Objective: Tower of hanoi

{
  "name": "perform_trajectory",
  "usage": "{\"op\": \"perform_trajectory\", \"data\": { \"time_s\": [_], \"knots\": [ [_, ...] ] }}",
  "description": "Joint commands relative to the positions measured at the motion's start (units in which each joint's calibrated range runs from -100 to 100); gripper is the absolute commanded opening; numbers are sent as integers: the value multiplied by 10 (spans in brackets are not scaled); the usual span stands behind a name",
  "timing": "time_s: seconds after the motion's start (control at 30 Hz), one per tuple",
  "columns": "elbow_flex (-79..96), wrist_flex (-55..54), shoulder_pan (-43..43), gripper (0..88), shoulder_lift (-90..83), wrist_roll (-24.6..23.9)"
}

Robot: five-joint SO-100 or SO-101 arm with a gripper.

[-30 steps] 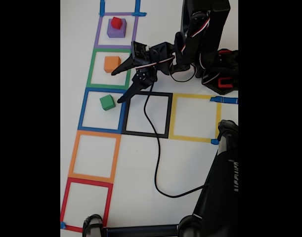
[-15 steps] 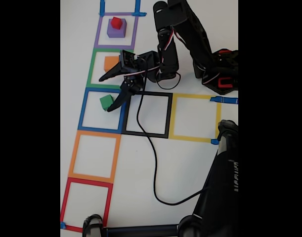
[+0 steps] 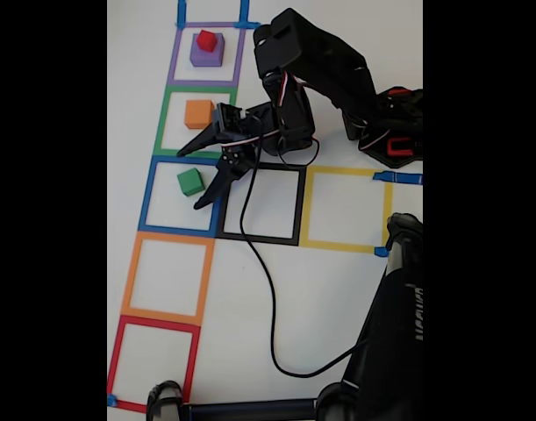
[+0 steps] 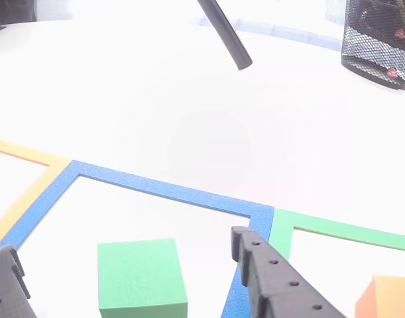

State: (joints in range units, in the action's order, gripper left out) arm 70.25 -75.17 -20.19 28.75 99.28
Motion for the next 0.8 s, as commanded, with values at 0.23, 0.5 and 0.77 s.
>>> {"op": "perform_trajectory", "data": {
  "time_s": [0.23, 0.5, 0.77],
  "knots": [
    [-51, -16, 0, 387, 43, 7],
    [-53, 23, -3, 387, 39, 7],
    [-49, 31, -17, 388, 36, 7]
  ]
}}
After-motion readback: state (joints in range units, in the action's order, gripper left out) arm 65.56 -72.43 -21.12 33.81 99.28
